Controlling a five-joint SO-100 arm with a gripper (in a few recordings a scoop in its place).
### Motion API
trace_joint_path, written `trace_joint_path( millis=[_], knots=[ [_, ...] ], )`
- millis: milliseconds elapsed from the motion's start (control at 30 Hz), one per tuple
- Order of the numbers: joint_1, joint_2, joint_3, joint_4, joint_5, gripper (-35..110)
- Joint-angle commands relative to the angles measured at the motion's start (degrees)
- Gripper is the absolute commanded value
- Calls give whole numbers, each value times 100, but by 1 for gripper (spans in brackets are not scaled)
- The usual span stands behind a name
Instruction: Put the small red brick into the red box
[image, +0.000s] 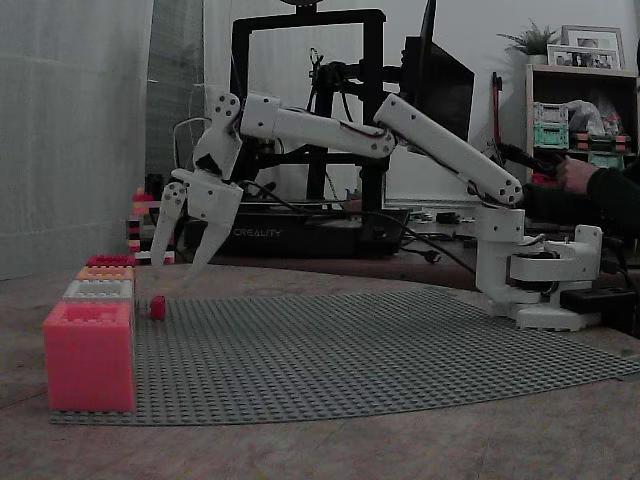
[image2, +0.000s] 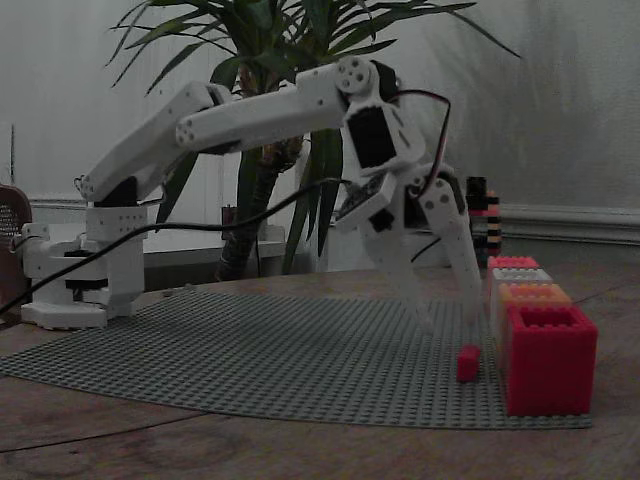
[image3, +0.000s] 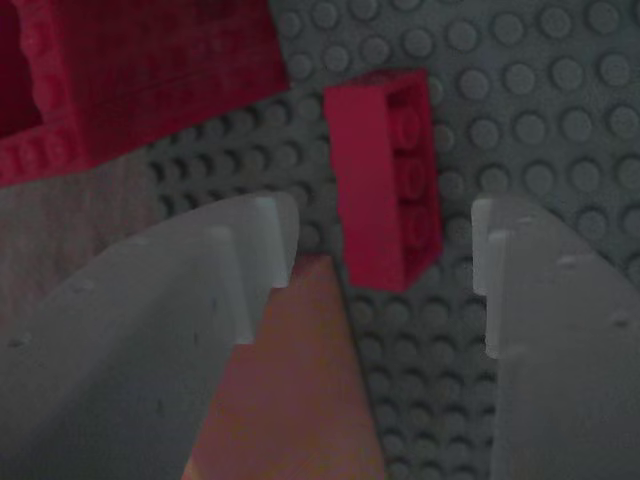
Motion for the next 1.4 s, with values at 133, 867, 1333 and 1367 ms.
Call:
trace_joint_path(
  millis=[133,867,1333,1367],
  knots=[
    [114,-97,-826,88,-70,15],
    [79,-826,-1406,-70,62,13],
    [62,-782,-1503,-105,114,17],
    [53,-773,-1503,-105,114,17]
  ],
)
